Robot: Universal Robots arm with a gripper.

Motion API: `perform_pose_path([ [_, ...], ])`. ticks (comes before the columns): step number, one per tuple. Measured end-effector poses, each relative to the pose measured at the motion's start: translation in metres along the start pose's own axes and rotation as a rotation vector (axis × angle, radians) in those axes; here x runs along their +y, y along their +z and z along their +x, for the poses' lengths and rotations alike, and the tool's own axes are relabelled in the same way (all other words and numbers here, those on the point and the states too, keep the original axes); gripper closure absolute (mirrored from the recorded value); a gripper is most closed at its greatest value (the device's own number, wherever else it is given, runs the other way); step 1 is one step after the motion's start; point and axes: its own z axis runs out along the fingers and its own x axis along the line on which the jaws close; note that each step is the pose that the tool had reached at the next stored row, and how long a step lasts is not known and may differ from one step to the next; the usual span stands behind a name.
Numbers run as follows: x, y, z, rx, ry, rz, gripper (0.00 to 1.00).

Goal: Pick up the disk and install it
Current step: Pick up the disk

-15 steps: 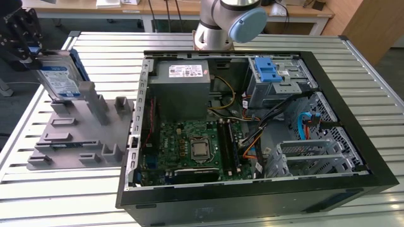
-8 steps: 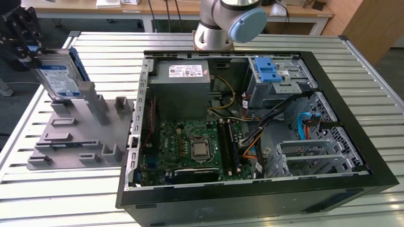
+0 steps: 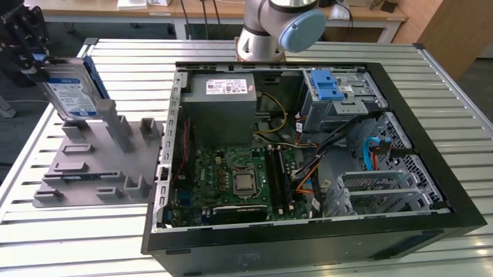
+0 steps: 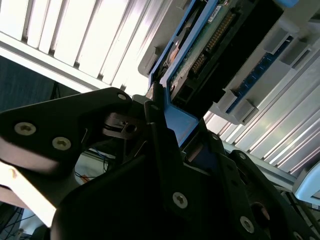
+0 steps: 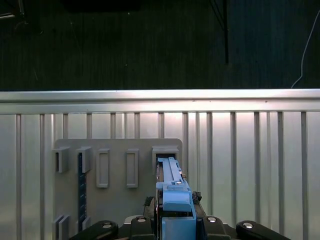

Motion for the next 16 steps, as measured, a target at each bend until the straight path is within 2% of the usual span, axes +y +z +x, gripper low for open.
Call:
perform_pose_path([
  [16, 0.0000, -0.0088, 0.0000, 0.0000, 0.000, 0.0000, 0.64],
])
